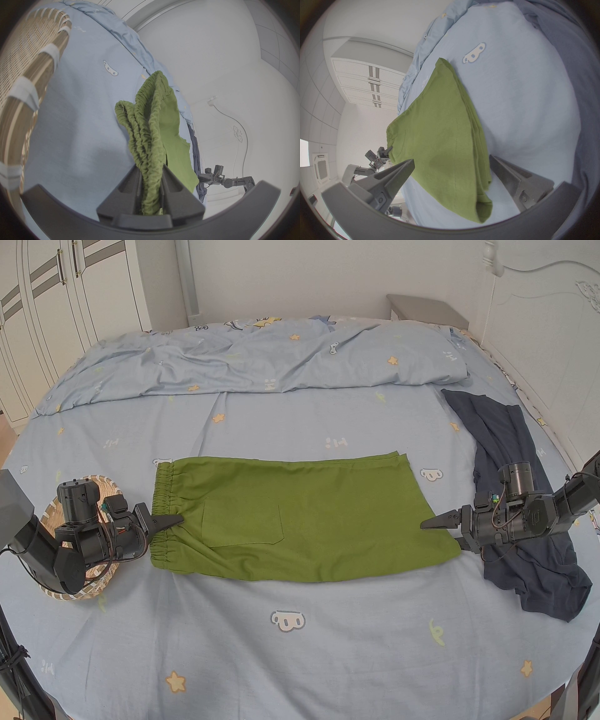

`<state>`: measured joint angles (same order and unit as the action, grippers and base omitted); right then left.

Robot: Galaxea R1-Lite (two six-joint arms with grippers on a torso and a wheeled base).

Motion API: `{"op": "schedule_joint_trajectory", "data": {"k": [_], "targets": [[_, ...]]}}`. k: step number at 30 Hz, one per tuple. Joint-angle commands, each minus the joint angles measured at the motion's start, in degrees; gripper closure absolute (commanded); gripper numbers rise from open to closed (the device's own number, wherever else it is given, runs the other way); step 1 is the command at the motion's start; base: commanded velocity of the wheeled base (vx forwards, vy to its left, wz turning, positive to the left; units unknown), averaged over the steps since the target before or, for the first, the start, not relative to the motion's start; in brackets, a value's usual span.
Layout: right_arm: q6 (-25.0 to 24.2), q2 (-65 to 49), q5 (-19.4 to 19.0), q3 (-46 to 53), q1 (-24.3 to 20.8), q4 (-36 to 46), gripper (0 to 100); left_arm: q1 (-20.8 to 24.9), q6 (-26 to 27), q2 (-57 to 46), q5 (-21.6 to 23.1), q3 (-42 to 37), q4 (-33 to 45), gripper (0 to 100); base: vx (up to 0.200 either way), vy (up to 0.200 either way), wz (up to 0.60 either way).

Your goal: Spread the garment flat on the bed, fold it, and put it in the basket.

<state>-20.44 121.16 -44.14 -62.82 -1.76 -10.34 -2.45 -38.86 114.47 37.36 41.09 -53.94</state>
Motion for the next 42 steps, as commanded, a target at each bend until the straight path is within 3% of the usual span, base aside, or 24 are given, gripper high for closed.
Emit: {"op": "schedule_joint_trajectory", "data": {"k": [1, 2, 19, 28, 40, 41, 42], "targets": [[-1.62, 1.62, -2.09, -1.61, 0.0, 0.23, 0, 0.17, 0.28, 0.23, -0.01, -0.66, -0.11, 100, 0.0, 0.0, 0.0], [-1.7, 1.88, -2.53, -1.69, 0.0, 0.23, 100, 0.17, 0.54, 0.4, -0.1, -0.75, -0.11, 100, 0.0, 0.0, 0.0], [-1.7, 1.71, -2.79, -1.43, 0.26, 0.14, 100, -0.19, 1.42, 0.75, -0.1, -0.75, -0.02, 100, 0.0, 0.0, 0.0], [-1.18, -14.29, -2.62, 9.73, -1.23, -0.03, 100, -0.27, 1.77, 0.75, -0.01, -0.84, 0.07, 100, 0.0, 0.0, 0.0], [-0.56, -15.08, -2.7, 11.23, -1.5, -0.65, 100, -0.27, 3.09, 1.99, -0.01, -0.84, 0.24, 100, 0.0, 0.0, 0.0], [-0.56, -15.08, -2.79, 11.23, -1.5, -0.65, 100, -0.27, 3.18, 2.16, -0.01, -0.84, 0.24, 0, 0.0, 0.0, 0.0], [-0.56, -15.08, -2.7, 11.23, -1.41, -0.65, 100, -0.27, 3.53, 2.16, -0.01, -0.84, 0.42, 0, 0.0, 0.0, 0.0]]}}
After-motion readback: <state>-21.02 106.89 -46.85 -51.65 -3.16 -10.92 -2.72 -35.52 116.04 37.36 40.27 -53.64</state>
